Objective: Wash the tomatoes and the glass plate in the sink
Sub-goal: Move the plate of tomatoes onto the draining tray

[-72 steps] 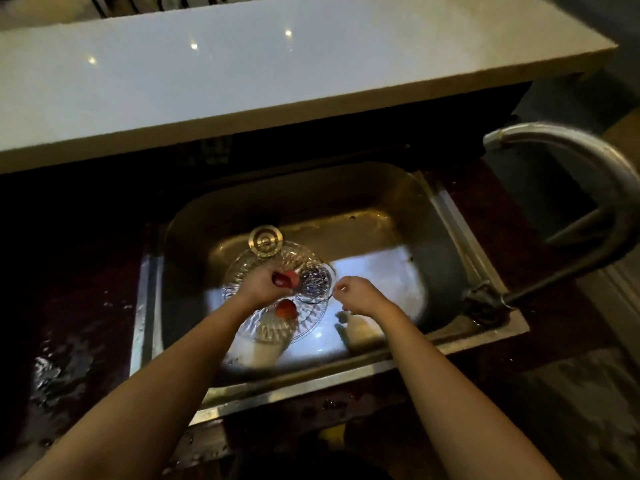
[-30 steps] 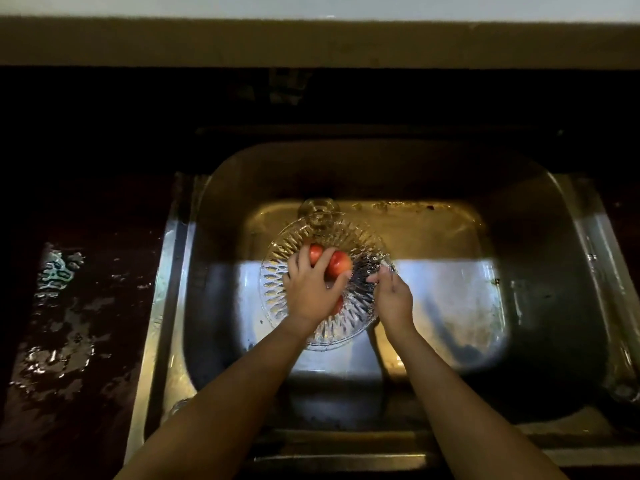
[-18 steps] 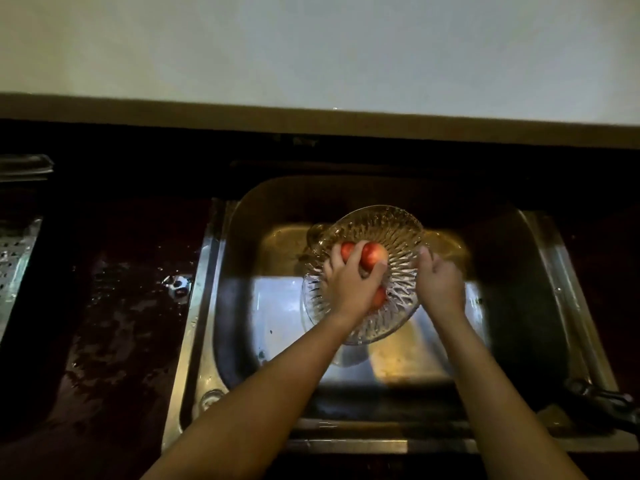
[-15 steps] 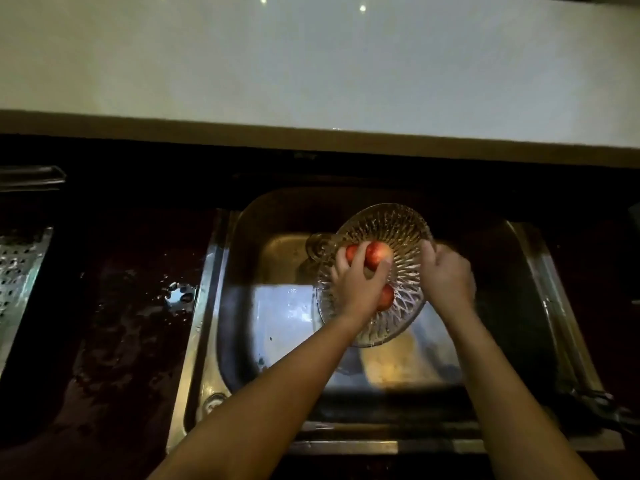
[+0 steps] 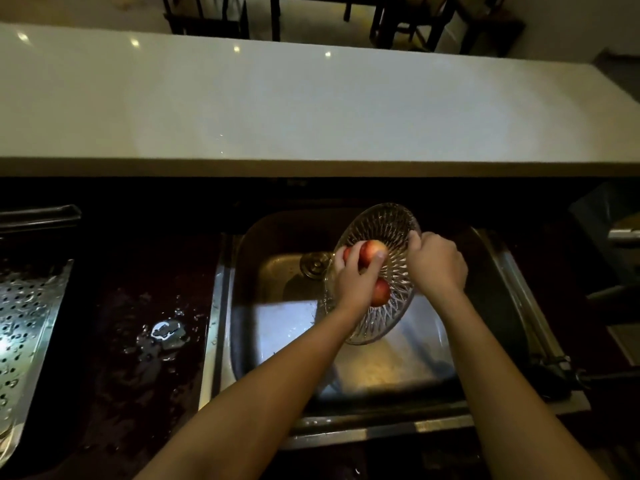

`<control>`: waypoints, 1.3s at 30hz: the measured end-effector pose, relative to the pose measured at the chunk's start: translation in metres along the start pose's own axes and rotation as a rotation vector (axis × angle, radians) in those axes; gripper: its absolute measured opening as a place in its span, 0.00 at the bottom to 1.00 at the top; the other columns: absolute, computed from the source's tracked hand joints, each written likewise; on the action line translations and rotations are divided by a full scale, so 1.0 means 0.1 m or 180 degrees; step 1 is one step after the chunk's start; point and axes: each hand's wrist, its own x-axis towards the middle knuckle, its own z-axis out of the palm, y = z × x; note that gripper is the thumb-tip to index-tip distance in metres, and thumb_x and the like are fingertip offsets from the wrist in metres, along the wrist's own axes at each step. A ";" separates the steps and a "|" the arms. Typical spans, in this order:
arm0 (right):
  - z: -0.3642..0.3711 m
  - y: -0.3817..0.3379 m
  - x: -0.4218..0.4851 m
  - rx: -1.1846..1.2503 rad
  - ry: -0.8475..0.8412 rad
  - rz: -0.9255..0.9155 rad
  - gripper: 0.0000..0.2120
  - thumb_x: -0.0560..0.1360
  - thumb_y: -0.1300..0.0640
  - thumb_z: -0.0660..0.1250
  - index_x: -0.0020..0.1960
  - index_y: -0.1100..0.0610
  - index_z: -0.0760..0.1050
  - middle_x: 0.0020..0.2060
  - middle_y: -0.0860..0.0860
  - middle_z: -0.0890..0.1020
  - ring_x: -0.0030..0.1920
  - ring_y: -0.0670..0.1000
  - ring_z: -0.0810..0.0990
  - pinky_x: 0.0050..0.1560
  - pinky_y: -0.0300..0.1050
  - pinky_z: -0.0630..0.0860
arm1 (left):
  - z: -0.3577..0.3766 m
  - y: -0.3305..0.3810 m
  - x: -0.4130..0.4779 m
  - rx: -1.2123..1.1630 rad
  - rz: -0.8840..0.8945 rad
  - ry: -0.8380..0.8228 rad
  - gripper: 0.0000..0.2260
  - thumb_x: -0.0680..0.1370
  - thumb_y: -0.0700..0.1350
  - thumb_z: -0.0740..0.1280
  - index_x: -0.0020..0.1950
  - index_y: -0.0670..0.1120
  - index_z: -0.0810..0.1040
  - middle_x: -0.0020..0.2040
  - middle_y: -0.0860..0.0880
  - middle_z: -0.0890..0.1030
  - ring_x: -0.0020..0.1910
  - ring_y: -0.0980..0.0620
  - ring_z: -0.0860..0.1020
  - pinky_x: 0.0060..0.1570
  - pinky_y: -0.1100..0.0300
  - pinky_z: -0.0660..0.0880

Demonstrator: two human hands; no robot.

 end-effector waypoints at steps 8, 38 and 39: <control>-0.04 -0.09 -0.18 -0.0048 0.0126 0.0012 0.19 0.81 0.50 0.51 0.51 0.61 0.74 0.41 0.58 0.78 0.44 0.58 0.79 0.41 0.48 0.69 | -0.14 0.01 -0.11 -0.0144 0.0163 -0.0164 0.21 0.77 0.56 0.62 0.70 0.55 0.66 0.75 0.50 0.55 0.70 0.45 0.63 0.62 0.53 0.66; 0.47 -1.58 -1.79 0.3199 -0.1376 -0.0145 0.18 0.79 0.55 0.54 0.32 0.55 0.72 0.29 0.52 0.74 0.33 0.53 0.73 0.40 0.48 0.69 | -2.62 0.14 -1.43 0.2443 0.0501 0.1794 0.27 0.71 0.61 0.67 0.68 0.55 0.68 0.76 0.49 0.58 0.73 0.42 0.56 0.67 0.38 0.55; 0.51 -1.69 -1.87 0.3172 -0.1423 -0.0177 0.19 0.79 0.55 0.53 0.31 0.54 0.71 0.29 0.52 0.73 0.33 0.53 0.72 0.39 0.48 0.68 | -2.75 0.11 -1.47 0.2456 0.0469 0.1828 0.27 0.71 0.61 0.67 0.67 0.55 0.68 0.76 0.49 0.58 0.73 0.43 0.57 0.67 0.38 0.54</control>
